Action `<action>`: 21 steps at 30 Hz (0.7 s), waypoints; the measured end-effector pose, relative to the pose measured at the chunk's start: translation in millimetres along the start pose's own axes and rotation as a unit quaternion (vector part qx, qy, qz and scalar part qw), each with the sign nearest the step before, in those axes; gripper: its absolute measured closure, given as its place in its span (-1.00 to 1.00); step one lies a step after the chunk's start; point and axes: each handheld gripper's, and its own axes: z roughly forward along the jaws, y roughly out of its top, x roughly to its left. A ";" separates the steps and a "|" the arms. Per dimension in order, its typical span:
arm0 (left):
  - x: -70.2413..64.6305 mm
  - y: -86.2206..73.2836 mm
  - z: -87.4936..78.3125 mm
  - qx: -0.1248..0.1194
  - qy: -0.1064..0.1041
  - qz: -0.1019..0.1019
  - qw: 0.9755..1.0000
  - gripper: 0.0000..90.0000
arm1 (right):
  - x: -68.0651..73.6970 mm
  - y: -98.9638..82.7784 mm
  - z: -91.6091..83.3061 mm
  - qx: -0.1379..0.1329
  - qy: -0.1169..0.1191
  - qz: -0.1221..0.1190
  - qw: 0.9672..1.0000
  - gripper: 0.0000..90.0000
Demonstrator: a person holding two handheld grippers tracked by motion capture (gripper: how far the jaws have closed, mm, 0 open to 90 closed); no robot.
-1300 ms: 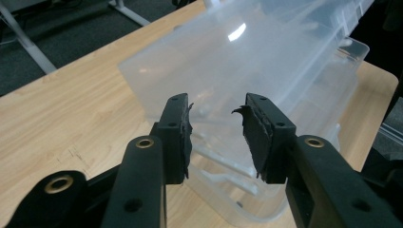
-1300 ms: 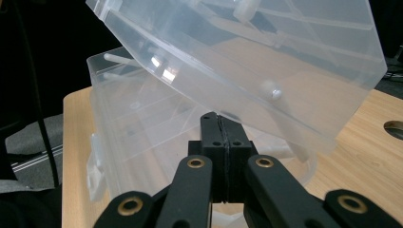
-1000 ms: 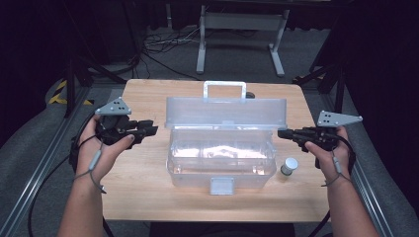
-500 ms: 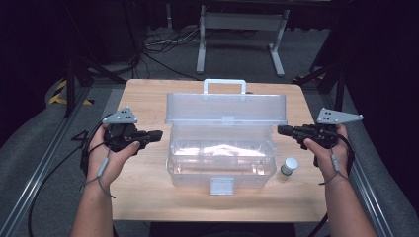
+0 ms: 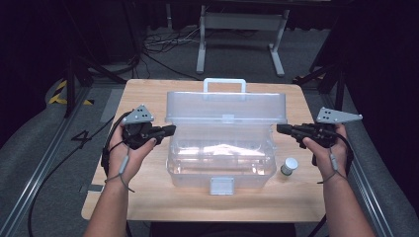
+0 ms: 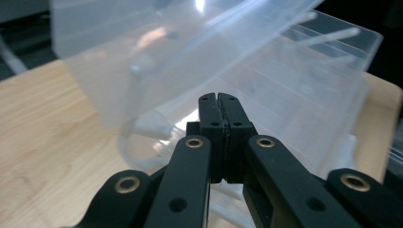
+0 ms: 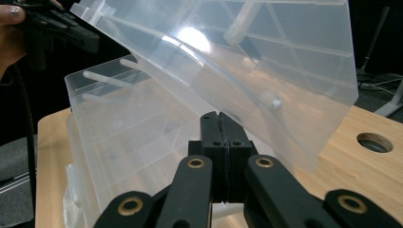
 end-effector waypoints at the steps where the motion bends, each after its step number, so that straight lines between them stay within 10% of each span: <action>1: 1.2 0.0 -0.2 -0.005 0.002 -0.002 1.000 1.00 | 0.0 -0.1 0.0 0.000 0.000 0.000 1.000 1.00; 21: 9.3 4.4 0.4 -0.024 0.013 -0.002 1.000 1.00 | 12.1 -3.4 -6.2 0.027 -0.015 -0.017 0.999 0.94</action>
